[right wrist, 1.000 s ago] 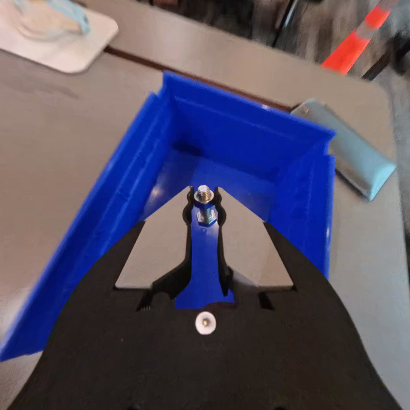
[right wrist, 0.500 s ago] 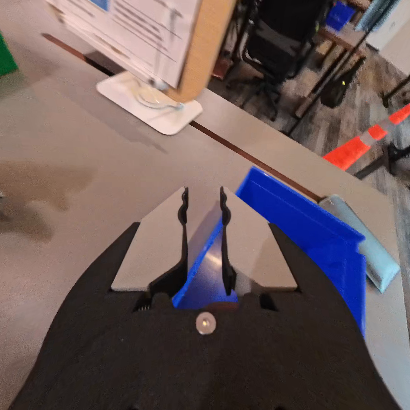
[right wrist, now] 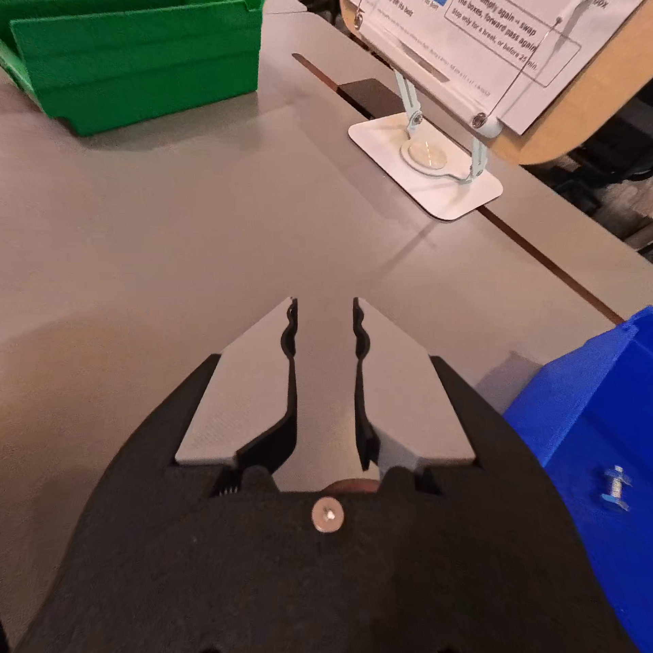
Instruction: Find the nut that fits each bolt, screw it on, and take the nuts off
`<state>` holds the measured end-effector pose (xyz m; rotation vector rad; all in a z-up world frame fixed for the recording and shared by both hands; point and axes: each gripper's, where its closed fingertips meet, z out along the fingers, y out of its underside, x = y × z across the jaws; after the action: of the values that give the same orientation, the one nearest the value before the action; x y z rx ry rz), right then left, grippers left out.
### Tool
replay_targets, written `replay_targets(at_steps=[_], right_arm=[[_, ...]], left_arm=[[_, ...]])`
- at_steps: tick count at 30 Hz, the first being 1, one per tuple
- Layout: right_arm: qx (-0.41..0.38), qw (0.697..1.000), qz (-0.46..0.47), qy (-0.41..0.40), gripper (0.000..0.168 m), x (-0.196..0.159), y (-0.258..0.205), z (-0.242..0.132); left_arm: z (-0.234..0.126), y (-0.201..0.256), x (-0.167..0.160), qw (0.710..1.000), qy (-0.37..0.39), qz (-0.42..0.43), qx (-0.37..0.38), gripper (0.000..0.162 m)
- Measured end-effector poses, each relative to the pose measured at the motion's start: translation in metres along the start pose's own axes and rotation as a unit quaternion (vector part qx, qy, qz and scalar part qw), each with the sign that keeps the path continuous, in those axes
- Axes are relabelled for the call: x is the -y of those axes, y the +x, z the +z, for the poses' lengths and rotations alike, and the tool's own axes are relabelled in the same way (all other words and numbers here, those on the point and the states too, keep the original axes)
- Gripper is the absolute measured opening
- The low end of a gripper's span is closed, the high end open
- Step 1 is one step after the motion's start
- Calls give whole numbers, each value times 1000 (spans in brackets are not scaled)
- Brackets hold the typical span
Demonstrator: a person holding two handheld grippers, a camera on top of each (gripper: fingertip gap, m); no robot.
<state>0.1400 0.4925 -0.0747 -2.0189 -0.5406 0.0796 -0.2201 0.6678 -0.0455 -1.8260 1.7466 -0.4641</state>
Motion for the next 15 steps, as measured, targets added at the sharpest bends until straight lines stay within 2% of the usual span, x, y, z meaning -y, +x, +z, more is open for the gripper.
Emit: replay_targets(at_steps=[3, 7, 10, 14, 15], right_arm=[[28, 999, 23, 8, 29, 1, -7, 2], [31, 999, 29, 4, 28, 0, -9, -1], [38, 998, 45, 0, 29, -3, -10, -4], [43, 997, 68, -5, 29, -9, -6, -6], [45, 996, 75, -4, 29, -9, -5, -6]], left_arm=[[49, -6, -39, 994, -73, 54, -52, 40], [96, 2, -57, 975, -126, 151, -102, 28], [111, 1, -73, 952, -185, 212, -124, 15], [116, -1, -84, 922, -240, 273, -134, 21], [117, 2, -83, 918, -242, 279, -146, 17]])
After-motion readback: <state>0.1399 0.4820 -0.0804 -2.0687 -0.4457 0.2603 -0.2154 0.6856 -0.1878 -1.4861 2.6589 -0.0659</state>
